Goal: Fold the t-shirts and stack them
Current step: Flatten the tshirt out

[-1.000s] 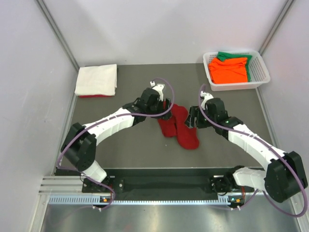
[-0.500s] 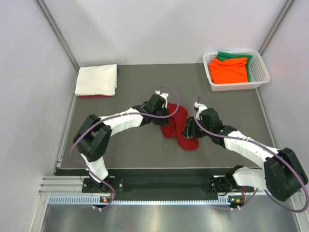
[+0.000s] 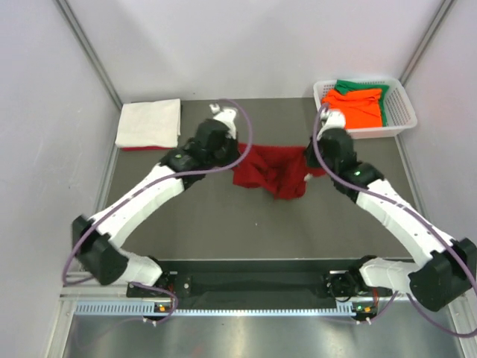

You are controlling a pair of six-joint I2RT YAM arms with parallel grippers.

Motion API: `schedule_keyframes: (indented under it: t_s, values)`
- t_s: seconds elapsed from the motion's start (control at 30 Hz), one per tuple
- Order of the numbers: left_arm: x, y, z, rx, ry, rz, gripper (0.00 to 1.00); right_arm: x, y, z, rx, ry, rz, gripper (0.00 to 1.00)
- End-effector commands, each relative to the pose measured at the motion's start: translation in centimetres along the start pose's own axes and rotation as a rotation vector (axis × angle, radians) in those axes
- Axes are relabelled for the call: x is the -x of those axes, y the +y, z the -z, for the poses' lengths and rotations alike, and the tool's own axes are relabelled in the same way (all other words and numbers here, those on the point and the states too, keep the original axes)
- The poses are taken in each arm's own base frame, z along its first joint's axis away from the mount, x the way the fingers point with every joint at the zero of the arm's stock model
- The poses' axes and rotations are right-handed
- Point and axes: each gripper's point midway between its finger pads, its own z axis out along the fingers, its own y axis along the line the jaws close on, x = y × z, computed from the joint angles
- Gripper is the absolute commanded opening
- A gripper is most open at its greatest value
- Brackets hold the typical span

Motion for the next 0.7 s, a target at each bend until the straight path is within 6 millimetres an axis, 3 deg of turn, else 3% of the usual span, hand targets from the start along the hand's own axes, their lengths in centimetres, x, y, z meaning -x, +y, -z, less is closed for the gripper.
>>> schedule_keyframes:
  t_s: [0.0,0.13,0.2,0.27,0.3,0.4,0.5,0.57,0.6,0.63,0.67]
  values:
    - [8.0,2.4,8.8,0.096,-0.263,-0.046,0.00,13.1,-1.9,6.3,-0.135,-0.323,0.063,0.00]
    - [11.5,4.3,15.3,0.183,-0.401,-0.064,0.00,18.0,-2.1,10.8,-0.155,-0.432,0.084,0.00]
    - [11.8,5.3,18.3,0.225,-0.450,-0.061,0.00,19.1,-2.0,13.1,-0.141,-0.466,0.078,0.00]
    - [11.5,6.2,19.8,0.259,-0.468,-0.062,0.00,19.1,-2.2,14.4,-0.134,-0.479,0.068,0.00]
    - [11.3,6.7,21.4,0.279,-0.499,-0.051,0.00,18.6,-2.4,15.2,-0.126,-0.481,0.063,0.00]
    - [9.2,8.0,21.5,0.317,-0.477,-0.045,0.00,16.1,-1.9,15.2,-0.065,-0.424,0.056,0.00]
    - [5.8,9.7,19.6,0.383,-0.384,-0.039,0.00,10.5,-1.9,12.1,-0.027,-0.277,0.057,0.00]
    - [2.5,11.6,17.6,0.474,-0.285,-0.028,0.13,8.0,-2.3,10.4,-0.040,-0.221,0.048,0.02]
    - [1.3,12.6,16.6,0.528,-0.235,-0.033,0.55,6.3,-2.8,9.0,-0.060,-0.164,0.057,0.08]
    - [0.1,14.2,16.2,0.622,-0.204,-0.031,0.67,4.3,-3.5,7.8,-0.083,-0.100,0.071,0.37]
    - [-1.0,15.1,15.9,0.672,-0.153,-0.045,0.76,2.5,-4.2,7.1,-0.106,-0.020,0.095,0.49]
